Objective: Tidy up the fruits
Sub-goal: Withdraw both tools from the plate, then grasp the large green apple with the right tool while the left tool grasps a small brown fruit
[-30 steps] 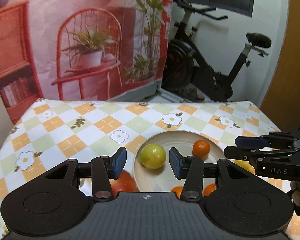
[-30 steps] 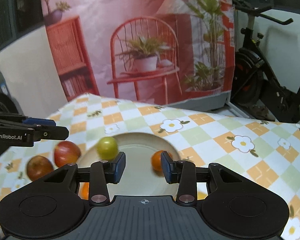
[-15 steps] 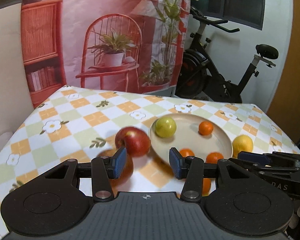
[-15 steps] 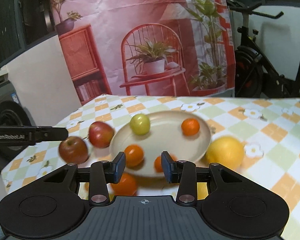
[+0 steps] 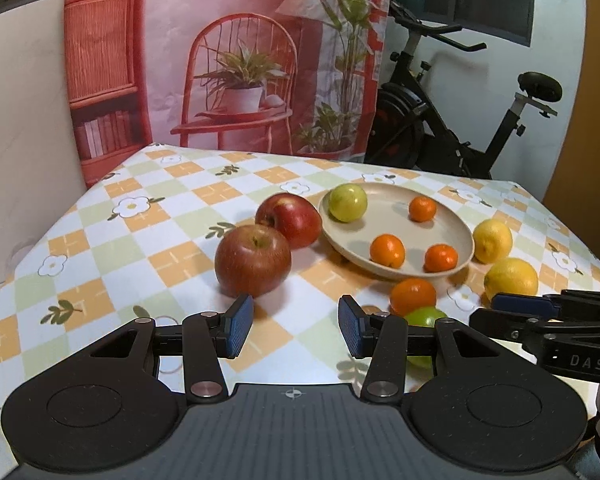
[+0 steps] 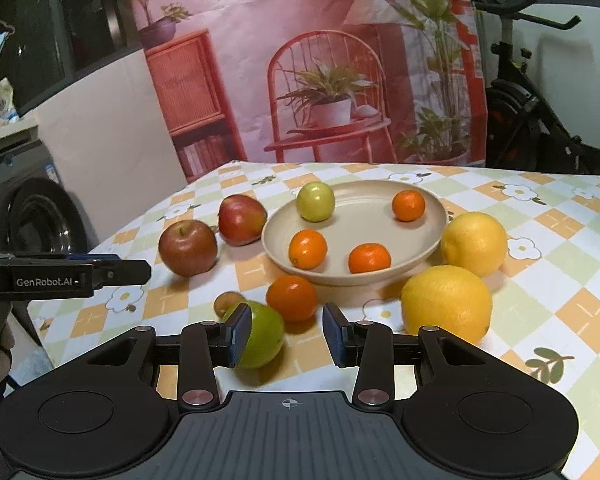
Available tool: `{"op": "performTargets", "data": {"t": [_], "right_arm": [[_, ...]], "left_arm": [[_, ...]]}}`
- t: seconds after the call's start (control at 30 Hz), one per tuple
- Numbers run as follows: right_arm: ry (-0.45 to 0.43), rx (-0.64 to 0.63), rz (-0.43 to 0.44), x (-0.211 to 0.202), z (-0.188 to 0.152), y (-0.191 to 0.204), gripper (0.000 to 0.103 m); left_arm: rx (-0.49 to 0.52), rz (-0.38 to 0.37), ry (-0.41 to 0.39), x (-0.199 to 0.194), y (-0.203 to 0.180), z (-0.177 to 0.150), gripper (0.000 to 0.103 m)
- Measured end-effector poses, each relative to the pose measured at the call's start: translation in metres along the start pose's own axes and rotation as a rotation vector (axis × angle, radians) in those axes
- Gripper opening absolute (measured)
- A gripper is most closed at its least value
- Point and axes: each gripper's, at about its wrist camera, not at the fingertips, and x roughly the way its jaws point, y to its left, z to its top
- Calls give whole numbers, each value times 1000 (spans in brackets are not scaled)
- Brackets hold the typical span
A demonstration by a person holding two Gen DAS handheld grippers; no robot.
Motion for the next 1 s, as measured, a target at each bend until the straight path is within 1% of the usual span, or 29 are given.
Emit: {"op": "performTargets", "data": {"t": [0.17, 0.4, 0.57, 0.77, 0.8, 0.9, 0.97, 1.0], "right_arm": [[15, -29, 7, 1, -4, 8, 37], [11, -42, 22, 4, -2, 9, 38], [38, -74, 43, 20, 0, 12, 45], [70, -103, 56, 39, 2, 15, 48], [73, -107, 65, 42, 2, 15, 48], [120, -115, 126, 53, 4, 13, 47], [125, -117, 150, 54, 3, 13, 43], [124, -114, 155, 53, 3, 12, 43]], "left_arm": [[10, -16, -5, -2, -3, -4, 50], [-6, -3, -10, -1, 0, -6, 50], [1, 0, -8, 0, -1, -7, 50], [-4, 7, 4, 3, 0, -9, 50], [-3, 7, 5, 3, 0, -9, 50], [2, 11, 3, 2, -1, -9, 50], [0, 11, 5, 3, 0, -9, 50], [-1, 11, 6, 3, 0, -9, 50]]}}
